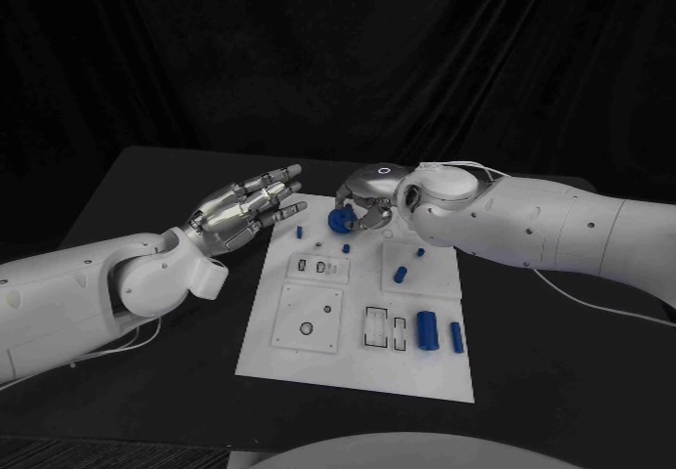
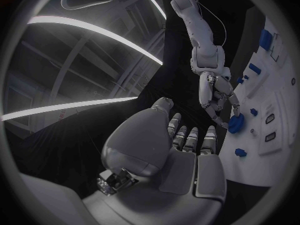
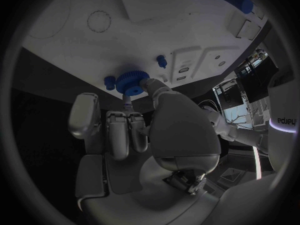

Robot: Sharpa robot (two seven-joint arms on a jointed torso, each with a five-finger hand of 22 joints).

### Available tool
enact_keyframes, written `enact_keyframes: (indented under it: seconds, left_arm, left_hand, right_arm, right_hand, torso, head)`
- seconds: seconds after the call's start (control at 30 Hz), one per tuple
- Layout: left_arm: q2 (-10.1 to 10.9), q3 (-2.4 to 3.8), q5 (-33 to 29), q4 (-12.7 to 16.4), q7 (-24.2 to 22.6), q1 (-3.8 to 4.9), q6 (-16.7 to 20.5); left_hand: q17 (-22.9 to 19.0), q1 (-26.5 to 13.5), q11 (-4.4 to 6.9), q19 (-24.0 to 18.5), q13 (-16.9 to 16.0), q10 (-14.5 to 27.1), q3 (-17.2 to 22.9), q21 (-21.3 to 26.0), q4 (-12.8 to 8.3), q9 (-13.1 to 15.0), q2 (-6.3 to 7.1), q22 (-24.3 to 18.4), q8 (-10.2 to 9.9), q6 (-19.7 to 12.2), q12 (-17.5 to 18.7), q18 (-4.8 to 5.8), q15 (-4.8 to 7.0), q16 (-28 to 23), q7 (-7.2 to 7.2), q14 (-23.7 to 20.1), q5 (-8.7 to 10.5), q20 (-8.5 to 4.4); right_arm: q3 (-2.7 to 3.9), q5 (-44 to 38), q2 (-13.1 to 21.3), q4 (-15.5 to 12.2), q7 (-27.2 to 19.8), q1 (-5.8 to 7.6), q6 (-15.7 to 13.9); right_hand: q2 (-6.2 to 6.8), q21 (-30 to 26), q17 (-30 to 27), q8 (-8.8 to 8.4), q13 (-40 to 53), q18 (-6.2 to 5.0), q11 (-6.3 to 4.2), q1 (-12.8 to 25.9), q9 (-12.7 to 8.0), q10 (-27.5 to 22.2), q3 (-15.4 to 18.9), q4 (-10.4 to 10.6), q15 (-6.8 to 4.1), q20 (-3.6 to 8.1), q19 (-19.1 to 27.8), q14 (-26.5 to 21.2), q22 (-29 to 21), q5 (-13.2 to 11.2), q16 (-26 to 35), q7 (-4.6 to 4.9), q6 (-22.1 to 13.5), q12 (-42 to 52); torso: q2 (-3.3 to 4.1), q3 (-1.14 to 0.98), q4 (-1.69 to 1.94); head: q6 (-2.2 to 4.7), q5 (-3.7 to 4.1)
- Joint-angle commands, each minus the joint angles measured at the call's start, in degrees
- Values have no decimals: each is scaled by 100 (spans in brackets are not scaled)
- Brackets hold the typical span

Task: Assemble the parts on the task board

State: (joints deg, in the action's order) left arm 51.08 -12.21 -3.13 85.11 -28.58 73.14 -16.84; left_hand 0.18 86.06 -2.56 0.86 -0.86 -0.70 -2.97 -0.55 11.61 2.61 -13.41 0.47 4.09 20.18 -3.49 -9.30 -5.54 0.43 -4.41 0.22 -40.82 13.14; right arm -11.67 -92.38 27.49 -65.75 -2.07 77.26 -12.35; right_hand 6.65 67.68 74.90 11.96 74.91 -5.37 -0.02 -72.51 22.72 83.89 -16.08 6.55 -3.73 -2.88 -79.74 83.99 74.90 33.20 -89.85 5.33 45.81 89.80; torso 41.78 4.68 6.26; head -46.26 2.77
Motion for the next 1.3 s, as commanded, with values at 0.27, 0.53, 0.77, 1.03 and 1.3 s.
enact_keyframes:
  seconds: [0.27,0.53,0.77,1.03,1.3]
  left_arm:
    - [-28,5,4,-21,-42,-23,-116]
    - [-27,5,4,-29,-40,-34,-119]
    - [-23,5,4,-32,-37,-41,-116]
    - [-19,5,4,-31,-31,-48,-117]
    - [-8,5,4,-22,-31,-54,-117]
  left_hand:
    - [6,1,-35,21,-4,-11,38,-21,15,-4,-11,7,32,-41,-13,-103,-50,23,-16,-2,-20,36]
    - [6,1,-35,21,-4,-11,38,-21,15,-4,-11,7,32,-41,-13,-103,-50,23,-16,-2,-20,36]
    - [5,-1,-37,21,-3,-10,50,-21,11,-5,-14,7,32,-45,-13,-103,-53,21,-18,-3,-19,38]
    - [5,-1,-37,21,-3,-10,50,-21,11,-5,-14,7,32,-45,-13,-103,-53,21,-18,-3,-19,38]
    - [5,-1,-37,21,-3,-10,50,-21,11,-5,-14,7,32,-45,-13,-103,-53,21,-18,-3,-19,38]
  right_arm:
    - [-18,-21,-35,20,0,-61,205]
    - [-18,-21,-37,40,6,-65,235]
    - [-18,-21,-16,49,14,-67,244]
    - [-18,-21,10,57,43,-69,290]
    - [-18,-21,70,54,43,-74,232]
  right_hand:
    - [5,-120,1510,-296,1509,-3,5,5,-203,611,-71,-23,23,8,54,601,85,-90,-15,-1,-223,20]
    - [-12,-214,1510,-649,1509,-15,-26,4,-468,611,-88,-70,-3,29,74,601,69,-108,-15,-36,-600,20]
    - [-33,-222,1510,-719,1509,-14,-26,-9,-543,611,-101,-90,-5,32,69,601,75,-95,-15,-33,-671,20]
    - [-56,-240,1510,-798,1509,-15,-23,-6,-711,611,-111,-101,-4,33,68,601,77,-81,-15,-22,-940,20]
    - [-142,-273,1510,-727,1509,-16,12,101,-707,611,-127,-45,24,14,67,601,85,-38,-15,20,-508,20]
  torso:
    - [2,3,4]
    - [2,6,6]
    - [2,2,1]
    - [3,1,-1]
    - [3,0,0]
  head:
    - [-18,-6]
    - [-33,-6]
    - [-46,-3]
    - [-48,-9]
    - [-35,-20]
